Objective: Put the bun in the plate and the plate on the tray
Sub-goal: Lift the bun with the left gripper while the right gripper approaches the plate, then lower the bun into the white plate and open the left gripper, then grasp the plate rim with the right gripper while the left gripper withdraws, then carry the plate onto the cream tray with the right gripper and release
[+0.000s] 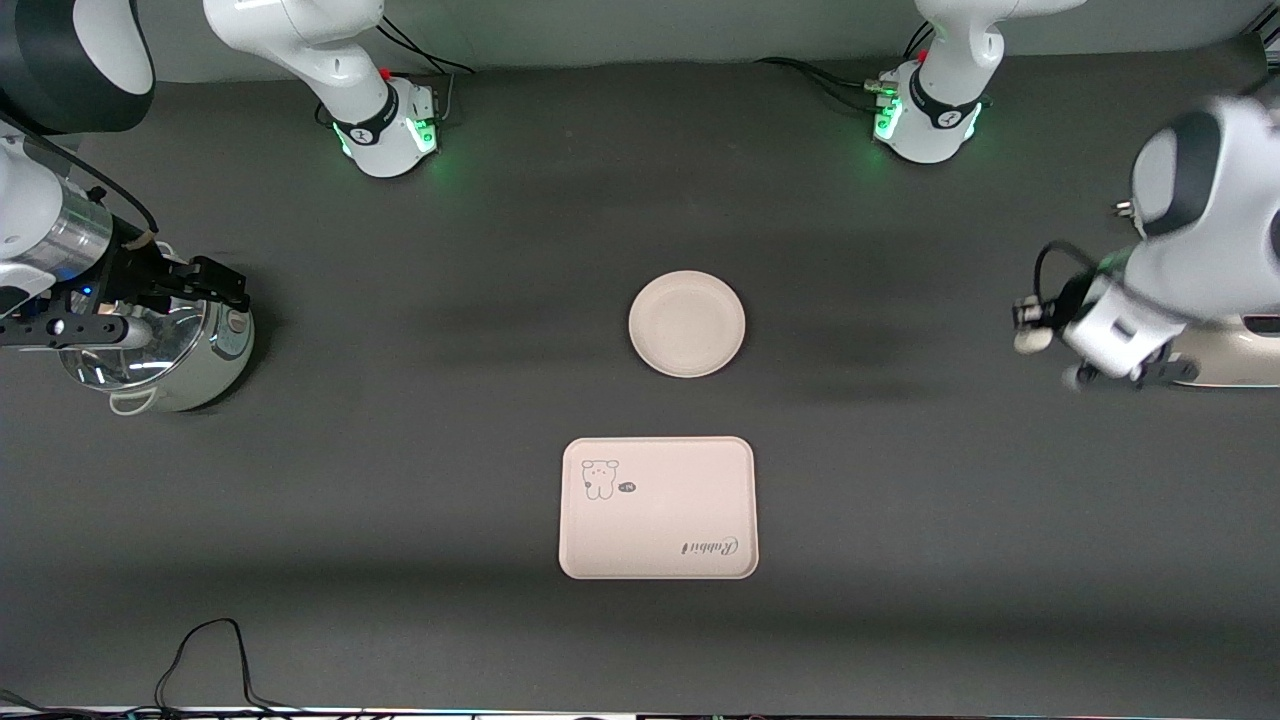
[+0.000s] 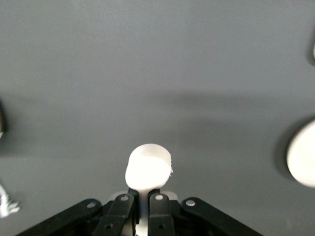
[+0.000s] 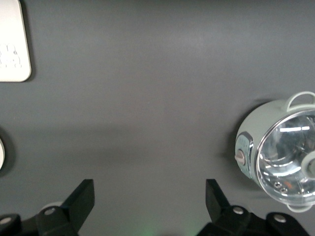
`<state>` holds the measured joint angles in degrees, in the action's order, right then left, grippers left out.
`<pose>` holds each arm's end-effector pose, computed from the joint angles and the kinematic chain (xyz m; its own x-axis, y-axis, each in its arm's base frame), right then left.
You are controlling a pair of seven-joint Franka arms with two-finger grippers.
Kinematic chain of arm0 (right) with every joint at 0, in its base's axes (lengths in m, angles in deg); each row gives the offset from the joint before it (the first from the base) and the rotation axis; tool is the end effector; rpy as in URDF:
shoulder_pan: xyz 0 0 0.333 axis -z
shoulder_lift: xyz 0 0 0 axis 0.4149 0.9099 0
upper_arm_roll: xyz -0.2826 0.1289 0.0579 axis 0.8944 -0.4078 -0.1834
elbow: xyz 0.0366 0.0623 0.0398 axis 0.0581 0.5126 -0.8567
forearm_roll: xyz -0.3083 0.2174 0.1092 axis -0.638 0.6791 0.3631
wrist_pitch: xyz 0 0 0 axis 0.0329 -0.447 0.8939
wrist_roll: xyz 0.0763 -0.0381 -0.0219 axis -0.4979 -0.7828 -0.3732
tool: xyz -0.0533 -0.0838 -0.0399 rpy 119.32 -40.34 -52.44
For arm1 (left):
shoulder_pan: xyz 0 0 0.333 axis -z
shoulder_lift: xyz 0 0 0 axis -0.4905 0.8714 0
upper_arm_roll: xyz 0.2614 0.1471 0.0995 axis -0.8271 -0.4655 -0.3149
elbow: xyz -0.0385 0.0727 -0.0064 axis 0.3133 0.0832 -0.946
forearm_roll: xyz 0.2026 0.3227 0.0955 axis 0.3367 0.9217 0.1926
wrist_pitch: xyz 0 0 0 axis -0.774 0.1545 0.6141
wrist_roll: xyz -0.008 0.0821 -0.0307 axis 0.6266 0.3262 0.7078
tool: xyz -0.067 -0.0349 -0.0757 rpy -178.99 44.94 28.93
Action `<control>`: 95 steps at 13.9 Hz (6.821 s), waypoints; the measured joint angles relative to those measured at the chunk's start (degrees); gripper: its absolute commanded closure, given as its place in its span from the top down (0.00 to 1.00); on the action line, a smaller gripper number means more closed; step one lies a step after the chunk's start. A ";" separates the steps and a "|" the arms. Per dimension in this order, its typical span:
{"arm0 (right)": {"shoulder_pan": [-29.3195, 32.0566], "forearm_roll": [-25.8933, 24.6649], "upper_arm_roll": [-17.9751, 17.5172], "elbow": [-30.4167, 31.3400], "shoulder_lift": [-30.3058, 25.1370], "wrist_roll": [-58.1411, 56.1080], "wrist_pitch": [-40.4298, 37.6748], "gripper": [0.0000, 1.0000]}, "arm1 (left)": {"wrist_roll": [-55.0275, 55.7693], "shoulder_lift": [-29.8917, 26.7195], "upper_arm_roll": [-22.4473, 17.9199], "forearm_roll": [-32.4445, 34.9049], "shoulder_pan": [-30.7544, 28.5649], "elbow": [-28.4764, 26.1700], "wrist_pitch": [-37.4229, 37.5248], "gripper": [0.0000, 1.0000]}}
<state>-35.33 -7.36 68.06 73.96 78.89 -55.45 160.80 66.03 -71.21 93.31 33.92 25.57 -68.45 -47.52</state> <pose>0.5462 0.0309 0.5667 0.9943 -0.0163 -0.1050 -0.0147 -0.9998 0.0168 0.5383 -0.0423 0.4812 0.9780 0.0492 -0.2029 0.0522 -0.9986 0.0094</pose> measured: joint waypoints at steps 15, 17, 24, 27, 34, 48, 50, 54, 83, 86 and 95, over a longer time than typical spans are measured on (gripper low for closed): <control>-19.69 14.04 -0.45 8.42 5.98 11.57 14.40 1.00 | 55.46 24.78 17.82 4.10 24.14 4.09 -26.55 0.11; -22.44 14.03 -0.48 9.35 7.90 13.58 18.65 1.00 | 56.44 28.47 17.76 5.17 25.06 1.94 -33.54 0.11; -23.30 15.56 -1.35 9.68 16.52 14.85 29.99 1.00 | 64.12 32.39 17.70 10.52 26.75 -2.16 -40.25 1.00; -25.63 16.41 -2.78 9.88 21.62 19.09 37.60 1.00 | 64.38 32.28 17.41 10.57 26.68 -1.71 -40.27 1.00; -25.89 17.73 -4.21 9.86 26.17 19.47 43.46 1.00 | 64.45 31.24 17.13 10.60 26.56 -1.10 -40.27 1.00; -31.17 17.76 -5.11 10.12 30.26 26.51 51.37 1.00 | 43.20 20.20 16.48 11.17 5.85 6.12 -17.77 1.00; -34.25 17.76 -5.17 10.12 32.22 29.79 54.84 1.00 | 37.37 19.88 16.40 11.20 1.83 8.55 -16.92 1.00; -37.19 17.76 -5.18 10.93 34.68 30.83 59.24 0.99 | 23.53 17.27 16.23 11.22 -7.95 9.85 -16.50 1.00; -34.41 17.43 -3.86 4.69 25.68 30.89 50.46 0.00 | -0.51 -6.74 -7.90 5.28 2.20 1.59 -3.03 1.00; -30.24 17.43 -3.76 -5.04 26.09 30.76 44.64 0.00 | -0.51 -6.44 -7.89 5.28 2.23 2.84 -2.23 1.00; -20.48 23.46 -4.00 -22.58 44.78 19.24 44.21 0.00 | -0.40 -5.00 -8.25 5.49 2.38 10.85 5.41 1.00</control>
<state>-55.82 16.10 64.06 51.37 123.67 -36.21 205.01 65.63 -76.21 85.06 39.40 27.95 -57.60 -42.11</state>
